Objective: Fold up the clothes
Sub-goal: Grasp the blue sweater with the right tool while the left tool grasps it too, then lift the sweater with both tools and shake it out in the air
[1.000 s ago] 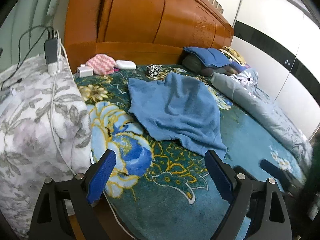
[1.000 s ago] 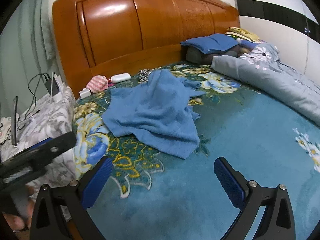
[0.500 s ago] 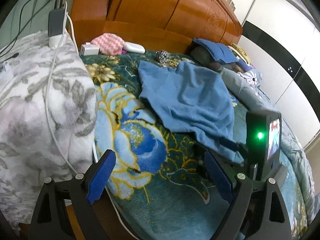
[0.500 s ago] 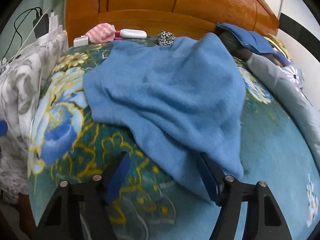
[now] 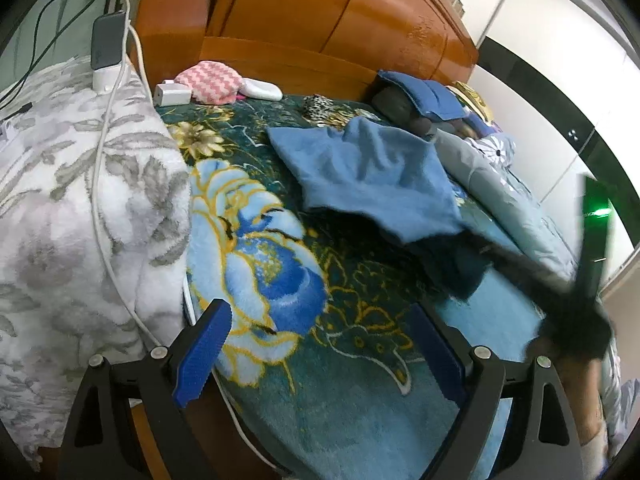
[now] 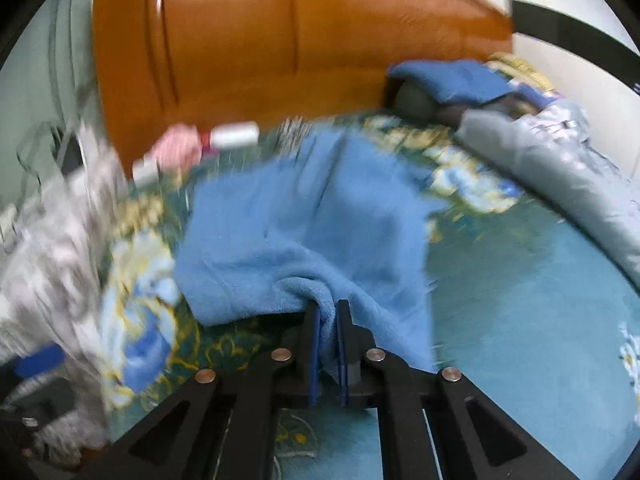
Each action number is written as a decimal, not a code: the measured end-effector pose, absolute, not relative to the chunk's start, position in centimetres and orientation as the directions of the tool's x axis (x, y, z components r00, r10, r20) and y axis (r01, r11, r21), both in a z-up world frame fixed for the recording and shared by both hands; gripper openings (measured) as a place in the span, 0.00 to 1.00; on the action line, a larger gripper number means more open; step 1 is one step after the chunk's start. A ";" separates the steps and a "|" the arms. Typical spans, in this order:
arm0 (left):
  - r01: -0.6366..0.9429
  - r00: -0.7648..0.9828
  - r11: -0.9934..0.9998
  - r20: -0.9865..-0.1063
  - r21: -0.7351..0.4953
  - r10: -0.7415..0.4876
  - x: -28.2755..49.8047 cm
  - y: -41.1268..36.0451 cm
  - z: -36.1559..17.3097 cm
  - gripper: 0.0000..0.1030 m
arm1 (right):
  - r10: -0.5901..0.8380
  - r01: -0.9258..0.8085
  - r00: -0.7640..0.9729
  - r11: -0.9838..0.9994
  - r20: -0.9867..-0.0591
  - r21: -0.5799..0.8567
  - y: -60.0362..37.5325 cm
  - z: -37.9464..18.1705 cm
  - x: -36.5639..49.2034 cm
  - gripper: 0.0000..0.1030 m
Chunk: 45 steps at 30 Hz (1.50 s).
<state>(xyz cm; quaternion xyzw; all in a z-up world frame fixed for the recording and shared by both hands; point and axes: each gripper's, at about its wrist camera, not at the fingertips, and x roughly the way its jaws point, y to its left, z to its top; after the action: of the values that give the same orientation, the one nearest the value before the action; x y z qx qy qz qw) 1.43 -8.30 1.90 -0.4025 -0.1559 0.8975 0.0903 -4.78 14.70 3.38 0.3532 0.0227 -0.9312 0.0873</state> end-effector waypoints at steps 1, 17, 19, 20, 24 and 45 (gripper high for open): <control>-0.047 -0.657 -0.935 -0.695 -0.350 0.293 1.6 -8.1 2.1 0.88 | -0.141 0.172 -0.752 -0.985 -0.643 0.015 15.4 4.5 -3.9 0.07; -0.431 -0.550 -0.858 -0.672 -0.279 0.495 9.4 3.7 5.6 0.88 | 0.043 -0.058 -0.863 -0.998 -0.503 0.015 30.4 17.2 15.0 0.07; -0.494 -0.523 -0.827 -0.667 -0.270 0.530 10.8 6.2 6.0 0.88 | 0.076 -0.090 -0.870 -0.996 -0.487 0.005 32.0 18.8 18.1 0.07; -0.522 -0.507 -0.810 -0.667 -0.266 0.546 11.5 7.4 6.0 0.88 | 0.095 -0.108 -0.872 -0.994 -0.480 -0.002 32.7 19.5 19.5 0.07; -0.637 -0.439 -0.735 -0.674 -0.233 0.594 14.7 13.0 5.9 0.88 | 0.183 -0.194 -0.873 -0.981 -0.452 -0.022 35.8 22.0 24.7 0.07; -0.801 -0.391 -0.598 -0.735 -0.024 0.553 21.6 24.8 4.7 0.55 | 0.190 -0.253 -0.884 -0.963 -0.428 0.094 44.6 22.7 32.1 0.07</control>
<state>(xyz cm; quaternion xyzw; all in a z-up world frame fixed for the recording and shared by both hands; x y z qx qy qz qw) 21.61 24.85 4.69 -0.3639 0.1703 0.8164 0.4149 32.09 44.57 22.67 0.2122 -0.0735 -0.9677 -0.1145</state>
